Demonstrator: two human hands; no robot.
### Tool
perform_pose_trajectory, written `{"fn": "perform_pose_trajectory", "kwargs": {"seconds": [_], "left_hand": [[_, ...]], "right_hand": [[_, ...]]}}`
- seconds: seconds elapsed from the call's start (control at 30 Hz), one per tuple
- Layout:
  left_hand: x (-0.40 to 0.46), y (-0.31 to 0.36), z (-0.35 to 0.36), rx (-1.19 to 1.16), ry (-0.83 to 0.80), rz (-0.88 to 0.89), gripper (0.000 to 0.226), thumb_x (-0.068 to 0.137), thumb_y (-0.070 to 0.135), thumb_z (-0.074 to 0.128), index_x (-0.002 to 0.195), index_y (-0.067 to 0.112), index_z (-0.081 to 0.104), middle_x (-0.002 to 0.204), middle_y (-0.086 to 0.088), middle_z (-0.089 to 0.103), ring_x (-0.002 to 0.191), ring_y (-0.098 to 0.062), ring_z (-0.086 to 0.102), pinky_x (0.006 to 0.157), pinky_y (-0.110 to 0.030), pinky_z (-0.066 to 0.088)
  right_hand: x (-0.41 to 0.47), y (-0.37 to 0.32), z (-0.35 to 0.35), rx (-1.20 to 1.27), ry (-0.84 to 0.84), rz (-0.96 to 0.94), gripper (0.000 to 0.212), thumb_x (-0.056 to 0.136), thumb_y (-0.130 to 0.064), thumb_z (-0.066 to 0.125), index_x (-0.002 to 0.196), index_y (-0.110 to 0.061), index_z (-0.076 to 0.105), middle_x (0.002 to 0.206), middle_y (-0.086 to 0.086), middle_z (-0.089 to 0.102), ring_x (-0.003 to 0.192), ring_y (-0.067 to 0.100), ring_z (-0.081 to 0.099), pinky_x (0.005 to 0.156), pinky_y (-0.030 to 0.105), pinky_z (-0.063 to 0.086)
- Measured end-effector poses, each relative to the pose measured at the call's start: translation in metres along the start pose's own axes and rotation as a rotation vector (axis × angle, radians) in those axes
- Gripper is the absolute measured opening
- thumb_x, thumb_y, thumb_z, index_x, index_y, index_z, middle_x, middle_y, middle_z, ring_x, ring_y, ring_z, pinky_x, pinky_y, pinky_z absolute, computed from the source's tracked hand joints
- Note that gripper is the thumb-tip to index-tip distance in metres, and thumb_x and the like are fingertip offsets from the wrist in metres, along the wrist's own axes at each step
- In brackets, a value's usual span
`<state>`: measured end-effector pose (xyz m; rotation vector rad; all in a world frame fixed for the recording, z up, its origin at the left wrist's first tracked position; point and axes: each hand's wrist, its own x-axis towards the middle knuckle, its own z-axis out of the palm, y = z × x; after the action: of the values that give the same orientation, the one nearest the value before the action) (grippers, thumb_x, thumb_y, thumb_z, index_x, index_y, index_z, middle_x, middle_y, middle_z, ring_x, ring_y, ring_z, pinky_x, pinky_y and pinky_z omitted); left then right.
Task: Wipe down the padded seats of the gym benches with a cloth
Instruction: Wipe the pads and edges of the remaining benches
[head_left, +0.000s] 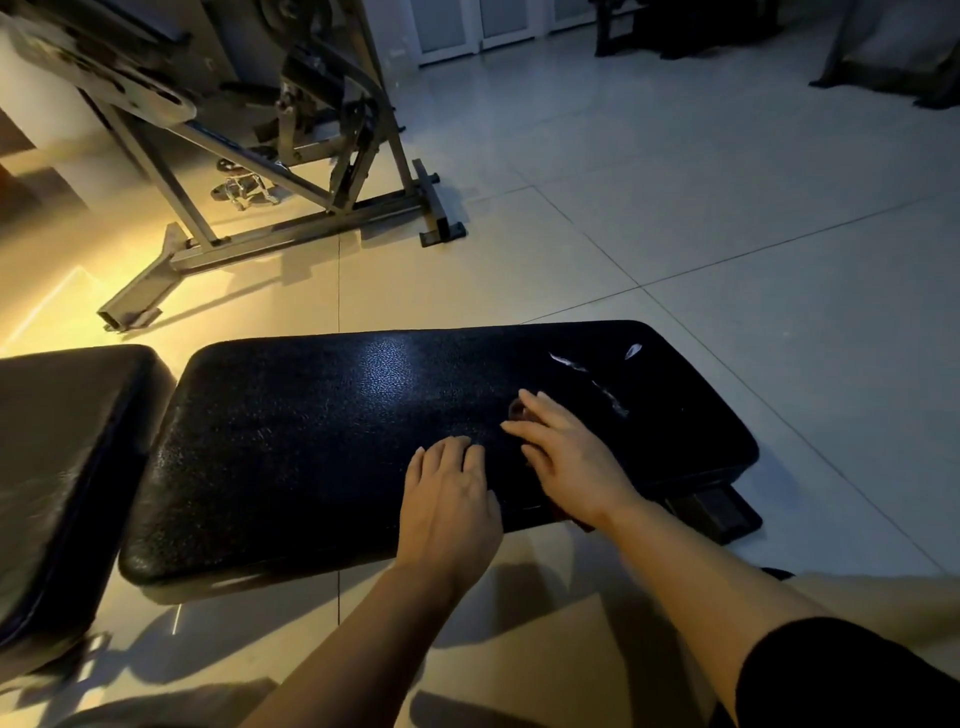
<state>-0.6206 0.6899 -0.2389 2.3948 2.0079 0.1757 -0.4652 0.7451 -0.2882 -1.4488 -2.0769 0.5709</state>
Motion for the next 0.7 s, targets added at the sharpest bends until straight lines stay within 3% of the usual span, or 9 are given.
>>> {"fn": "perform_pose_trajectory", "kwargs": {"seconds": [0.13, 0.2, 0.33, 0.4, 0.47, 0.6, 0.7], "left_hand": [[0.003, -0.001, 0.001, -0.012, 0.002, 0.004, 0.051, 0.098, 0.032, 0.038, 0.147, 0.018, 0.029, 0.152, 0.002, 0.027, 0.142, -0.015, 0.018, 0.120, -0.034, 0.004], [0.002, -0.003, 0.003, -0.019, 0.003, 0.015, 0.051, 0.098, 0.032, 0.040, 0.147, 0.017, 0.030, 0.152, 0.001, 0.028, 0.142, -0.015, 0.019, 0.120, -0.034, 0.004], [0.002, -0.008, 0.006, -0.050, 0.059, 0.025, 0.045, 0.093, 0.021, 0.051, 0.137, 0.008, 0.047, 0.141, -0.007, 0.046, 0.133, -0.022, 0.038, 0.117, -0.035, 0.022], [0.005, -0.011, 0.005, -0.091, 0.112, -0.005, 0.037, 0.090, 0.012, 0.053, 0.126, 0.006, 0.056, 0.133, -0.010, 0.054, 0.125, -0.023, 0.046, 0.110, -0.032, 0.030], [0.009, -0.013, 0.001, -0.094, 0.116, -0.016, 0.034, 0.090, 0.012, 0.053, 0.123, 0.008, 0.057, 0.131, -0.008, 0.054, 0.122, -0.022, 0.047, 0.106, -0.029, 0.032], [0.016, -0.020, -0.002, -0.066, 0.098, -0.006, 0.037, 0.094, 0.020, 0.049, 0.131, 0.014, 0.050, 0.137, -0.001, 0.047, 0.126, -0.017, 0.039, 0.106, -0.026, 0.028], [0.020, -0.026, -0.005, -0.070, 0.095, -0.023, 0.037, 0.095, 0.021, 0.049, 0.132, 0.014, 0.050, 0.138, -0.001, 0.047, 0.127, -0.017, 0.038, 0.107, -0.026, 0.027]], "right_hand": [[-0.005, 0.028, -0.004, 0.031, 0.151, 0.340, 0.039, 0.101, -0.024, 0.046, 0.140, -0.029, 0.048, 0.161, -0.003, 0.015, 0.147, 0.021, 0.019, 0.115, 0.038, 0.030], [-0.002, 0.020, 0.000, 0.028, 0.172, 0.399, 0.040, 0.101, -0.026, 0.044, 0.141, -0.029, 0.045, 0.161, 0.001, 0.012, 0.145, 0.024, 0.024, 0.111, 0.040, 0.037], [0.013, -0.029, 0.014, 0.089, 0.059, 0.136, 0.045, 0.101, -0.025, 0.045, 0.146, -0.029, 0.041, 0.162, 0.000, 0.011, 0.147, 0.019, 0.016, 0.115, 0.030, 0.024], [0.016, -0.048, 0.021, 0.071, -0.041, -0.005, 0.054, 0.101, -0.021, 0.044, 0.151, -0.034, 0.028, 0.163, -0.001, 0.007, 0.149, 0.018, 0.009, 0.118, 0.034, 0.024], [0.018, -0.049, 0.019, 0.012, -0.086, -0.028, 0.062, 0.102, -0.019, 0.043, 0.154, -0.036, 0.012, 0.163, -0.005, 0.003, 0.149, 0.020, 0.005, 0.116, 0.039, 0.027], [0.023, -0.004, 0.002, -0.012, -0.027, 0.198, 0.062, 0.103, -0.023, 0.040, 0.155, -0.030, 0.006, 0.163, -0.003, 0.006, 0.149, 0.021, 0.005, 0.118, 0.037, 0.017], [0.026, 0.023, -0.007, 0.051, 0.101, 0.448, 0.062, 0.102, -0.018, 0.041, 0.155, -0.020, 0.010, 0.162, 0.007, 0.010, 0.149, 0.026, 0.011, 0.119, 0.041, 0.022]]}}
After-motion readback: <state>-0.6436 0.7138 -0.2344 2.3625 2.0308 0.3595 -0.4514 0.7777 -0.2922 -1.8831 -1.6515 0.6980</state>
